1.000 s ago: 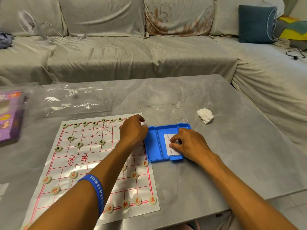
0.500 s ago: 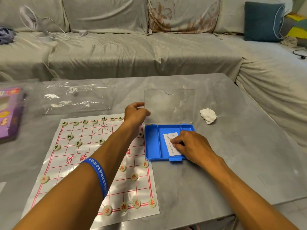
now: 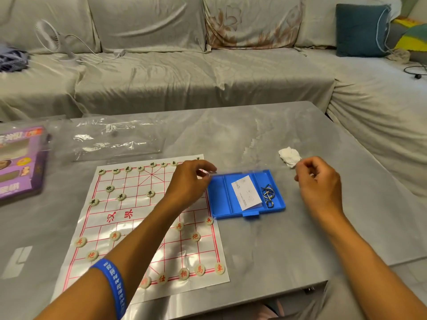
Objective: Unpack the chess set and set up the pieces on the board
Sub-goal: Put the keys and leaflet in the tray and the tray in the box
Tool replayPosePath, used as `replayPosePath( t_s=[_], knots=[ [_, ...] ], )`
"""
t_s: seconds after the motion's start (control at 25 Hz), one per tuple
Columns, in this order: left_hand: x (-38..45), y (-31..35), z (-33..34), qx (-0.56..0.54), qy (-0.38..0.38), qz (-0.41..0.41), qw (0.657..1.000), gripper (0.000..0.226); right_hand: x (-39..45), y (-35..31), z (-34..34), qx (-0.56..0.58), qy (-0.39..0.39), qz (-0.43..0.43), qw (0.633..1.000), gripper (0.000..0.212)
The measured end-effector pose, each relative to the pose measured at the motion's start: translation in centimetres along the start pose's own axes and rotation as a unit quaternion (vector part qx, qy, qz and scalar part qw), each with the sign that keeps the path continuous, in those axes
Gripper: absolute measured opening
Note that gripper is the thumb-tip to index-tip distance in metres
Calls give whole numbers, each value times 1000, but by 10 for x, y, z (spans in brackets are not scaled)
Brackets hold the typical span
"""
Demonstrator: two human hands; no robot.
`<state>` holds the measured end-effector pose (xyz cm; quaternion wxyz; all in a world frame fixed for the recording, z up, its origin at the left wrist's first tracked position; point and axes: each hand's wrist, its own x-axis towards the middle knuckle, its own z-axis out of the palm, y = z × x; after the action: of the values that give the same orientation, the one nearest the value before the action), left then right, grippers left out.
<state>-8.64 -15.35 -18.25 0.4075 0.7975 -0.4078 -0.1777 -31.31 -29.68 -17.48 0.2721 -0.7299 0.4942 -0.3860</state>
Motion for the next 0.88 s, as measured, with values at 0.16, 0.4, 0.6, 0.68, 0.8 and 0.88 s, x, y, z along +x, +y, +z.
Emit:
replayPosePath(
  t_s=[0.16, 0.4, 0.6, 0.68, 0.8, 0.88],
  knots=[
    [-18, -8, 5, 71, -49, 20, 996, 34, -8, 5, 9, 36, -120, 107, 986, 17],
    [-25, -10, 10, 139, -77, 40, 987, 32, -16, 12, 14, -129, -187, 23, 974, 16],
    [-33, -12, 15, 218, -127, 132, 959, 30, -17, 15, 11, -199, -227, -75, 950, 17],
    [-34, -12, 16, 212, -151, 139, 955, 31, -20, 12, 8, -230, -274, -156, 921, 30],
    [-32, -10, 18, 210, -160, 132, 955, 31, -29, 4, 9, -270, -368, -236, 858, 54],
    [-31, -10, 18, 212, -163, 131, 954, 31, -33, 4, 14, -294, -346, -284, 844, 51]
  ],
)
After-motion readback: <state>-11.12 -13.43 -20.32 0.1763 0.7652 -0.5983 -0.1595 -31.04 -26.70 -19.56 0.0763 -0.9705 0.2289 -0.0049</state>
